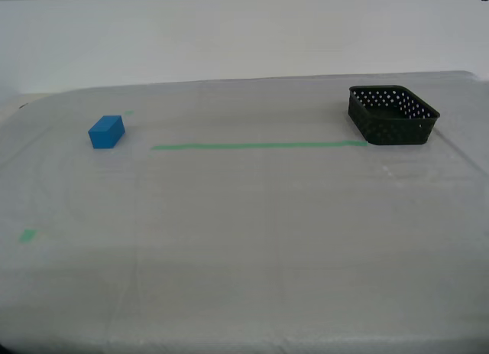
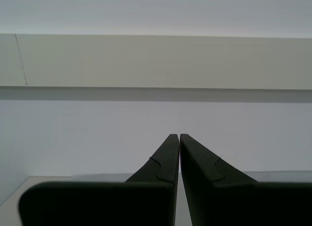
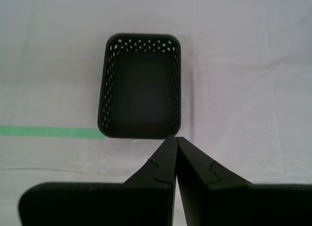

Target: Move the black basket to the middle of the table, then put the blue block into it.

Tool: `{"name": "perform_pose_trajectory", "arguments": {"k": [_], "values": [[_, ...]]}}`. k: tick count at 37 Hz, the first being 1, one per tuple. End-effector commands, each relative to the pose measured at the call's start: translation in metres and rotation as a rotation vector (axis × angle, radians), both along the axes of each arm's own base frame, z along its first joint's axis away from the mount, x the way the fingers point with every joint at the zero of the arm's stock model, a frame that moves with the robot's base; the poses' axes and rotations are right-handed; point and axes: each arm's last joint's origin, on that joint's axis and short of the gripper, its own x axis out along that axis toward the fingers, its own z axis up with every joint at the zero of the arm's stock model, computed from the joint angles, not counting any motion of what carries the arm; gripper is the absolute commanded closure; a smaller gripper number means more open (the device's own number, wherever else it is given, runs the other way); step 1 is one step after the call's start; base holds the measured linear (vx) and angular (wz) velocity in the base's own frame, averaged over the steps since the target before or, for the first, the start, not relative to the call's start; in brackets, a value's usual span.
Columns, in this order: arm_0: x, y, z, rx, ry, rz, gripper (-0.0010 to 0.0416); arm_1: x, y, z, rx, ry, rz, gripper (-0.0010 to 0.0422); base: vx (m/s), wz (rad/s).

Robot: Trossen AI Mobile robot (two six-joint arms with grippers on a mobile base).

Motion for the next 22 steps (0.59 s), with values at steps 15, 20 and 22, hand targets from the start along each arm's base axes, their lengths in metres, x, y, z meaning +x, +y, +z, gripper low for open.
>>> {"name": "perform_pose_trajectory", "arguments": {"k": [15, 20, 22], "values": [[0.042, -0.009, 0.011, 0.000, 0.174, 0.028, 0.0407, 0.000, 0.000, 0.001, 0.001, -0.004, 0.000, 0.0412, 0.000, 0.000], [0.052, -0.011, 0.012, 0.008, 0.189, 0.031, 0.0407, 0.000, 0.000, 0.001, 0.001, -0.004, 0.000, 0.0412, 0.000, 0.000], [0.057, -0.012, 0.011, 0.009, 0.196, 0.033, 0.0407, 0.000, 0.000, 0.001, 0.001, -0.004, 0.000, 0.0412, 0.000, 0.000]]}}
